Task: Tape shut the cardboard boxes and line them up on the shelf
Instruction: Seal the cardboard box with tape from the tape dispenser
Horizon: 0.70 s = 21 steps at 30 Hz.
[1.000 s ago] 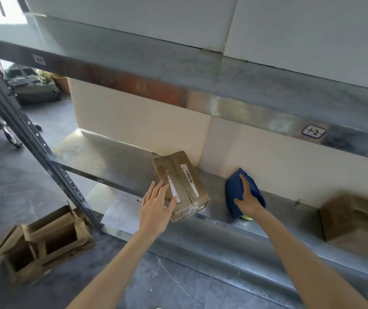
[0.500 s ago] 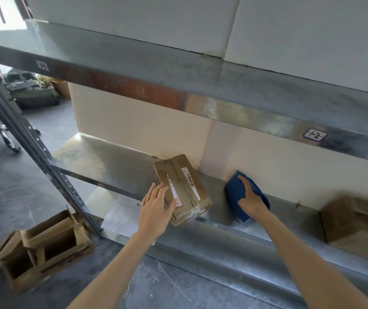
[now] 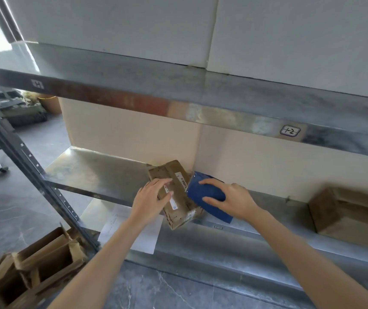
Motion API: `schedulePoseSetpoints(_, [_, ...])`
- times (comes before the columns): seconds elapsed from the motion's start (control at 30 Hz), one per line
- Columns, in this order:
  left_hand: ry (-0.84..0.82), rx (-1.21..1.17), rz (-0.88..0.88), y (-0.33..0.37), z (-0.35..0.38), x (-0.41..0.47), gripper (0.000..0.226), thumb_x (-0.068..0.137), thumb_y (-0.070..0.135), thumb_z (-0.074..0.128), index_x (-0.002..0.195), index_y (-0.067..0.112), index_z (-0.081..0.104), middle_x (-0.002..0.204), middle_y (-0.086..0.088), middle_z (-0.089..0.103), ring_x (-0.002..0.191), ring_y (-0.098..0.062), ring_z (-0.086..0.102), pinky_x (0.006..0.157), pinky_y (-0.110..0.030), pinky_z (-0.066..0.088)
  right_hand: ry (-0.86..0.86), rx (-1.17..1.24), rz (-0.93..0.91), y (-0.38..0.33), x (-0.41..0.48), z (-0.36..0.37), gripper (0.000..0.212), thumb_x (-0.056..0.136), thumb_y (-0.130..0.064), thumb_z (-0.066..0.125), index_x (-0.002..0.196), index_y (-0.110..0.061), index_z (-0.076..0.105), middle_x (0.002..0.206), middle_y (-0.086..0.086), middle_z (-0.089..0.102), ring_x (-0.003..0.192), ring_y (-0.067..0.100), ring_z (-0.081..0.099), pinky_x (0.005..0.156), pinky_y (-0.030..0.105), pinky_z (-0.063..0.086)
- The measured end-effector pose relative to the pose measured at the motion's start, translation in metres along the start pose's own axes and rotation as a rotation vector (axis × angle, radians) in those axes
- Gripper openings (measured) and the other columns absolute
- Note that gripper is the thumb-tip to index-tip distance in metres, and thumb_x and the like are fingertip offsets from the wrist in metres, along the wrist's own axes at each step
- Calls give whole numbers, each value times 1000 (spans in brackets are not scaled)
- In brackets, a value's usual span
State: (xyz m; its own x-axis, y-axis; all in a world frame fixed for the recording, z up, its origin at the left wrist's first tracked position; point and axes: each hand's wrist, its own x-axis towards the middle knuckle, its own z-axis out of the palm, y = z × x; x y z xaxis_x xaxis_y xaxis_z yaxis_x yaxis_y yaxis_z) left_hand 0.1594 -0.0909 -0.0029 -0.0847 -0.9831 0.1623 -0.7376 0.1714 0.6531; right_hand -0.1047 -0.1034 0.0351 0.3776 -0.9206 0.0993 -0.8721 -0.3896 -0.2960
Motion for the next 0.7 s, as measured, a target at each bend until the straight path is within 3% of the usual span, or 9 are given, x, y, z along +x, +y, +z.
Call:
schedulePoseSetpoints(0.07, [-26, -77, 22, 0, -5, 3, 38, 97, 29, 60, 135, 25, 58, 132, 8, 60, 121, -13, 55, 105, -37, 44, 3, -7, -63, -11, -2, -2, 49, 87, -62, 57, 133, -52, 43, 59, -17, 45, 48, 0, 40, 54, 21, 35])
schedulePoseSetpoints(0.13, [-71, -168, 43, 0, -10, 7, 39, 97, 19, 61, 136, 22, 57, 132, 6, 61, 120, -12, 56, 103, -36, 46, -38, -22, -125, -18, -4, -3, 51, 88, -59, 58, 135, -52, 40, 67, -12, 57, 53, 5, 48, 60, 26, 44])
schedulePoseSetpoints(0.2, [-138, -254, 43, -1, -16, 9, 41, 97, 11, 59, 137, 19, 56, 133, 6, 61, 122, -10, 55, 104, -34, 45, -91, -10, -167, -25, -5, -4, 52, 89, -57, 57, 136, -52, 37, 85, -6, 68, 63, 12, 58, 67, 30, 50])
schedulePoseSetpoints(0.3, [-281, -392, 25, 0, -21, 11, 44, 97, -3, 53, 136, 17, 56, 132, 4, 61, 124, -6, 55, 102, -26, 47, -162, 75, -228, -33, -9, -5, 52, 90, -52, 60, 134, -53, 34, 106, -8, 66, 71, 15, 61, 71, 30, 51])
schedulePoseSetpoints(0.47, [-361, -451, 24, 0, -19, 7, 37, 93, -17, 48, 118, 4, 66, 114, -7, 70, 109, -16, 65, 93, -31, 53, -195, 74, -278, -40, -18, 0, 50, 91, -51, 57, 133, -56, 29, 101, -1, 65, 74, 16, 58, 74, 32, 49])
schedulePoseSetpoints(0.57, [-346, -457, -1, -5, -15, 4, 27, 91, -18, 50, 104, -3, 68, 102, -16, 69, 99, -28, 66, 89, -42, 52, -182, 61, -278, -41, -23, 2, 50, 92, -51, 56, 134, -55, 29, 84, -9, 60, 64, 8, 51, 70, 28, 45])
schedulePoseSetpoints(0.63, [-338, -478, -15, -7, -13, 2, 28, 89, -19, 52, 102, -2, 69, 100, -18, 70, 95, -30, 66, 85, -42, 54, -178, 55, -281, -42, -25, 2, 50, 92, -51, 56, 134, -55, 30, 70, -12, 50, 59, 5, 47, 65, 24, 40])
schedulePoseSetpoints(0.7, [-323, -502, -26, -8, -12, 1, 33, 86, -20, 54, 100, 4, 71, 97, -14, 71, 91, -30, 67, 79, -38, 55, -195, 73, -283, -42, -27, 3, 49, 92, -51, 56, 133, -56, 31, 69, -8, 52, 60, 7, 46, 64, 25, 41])
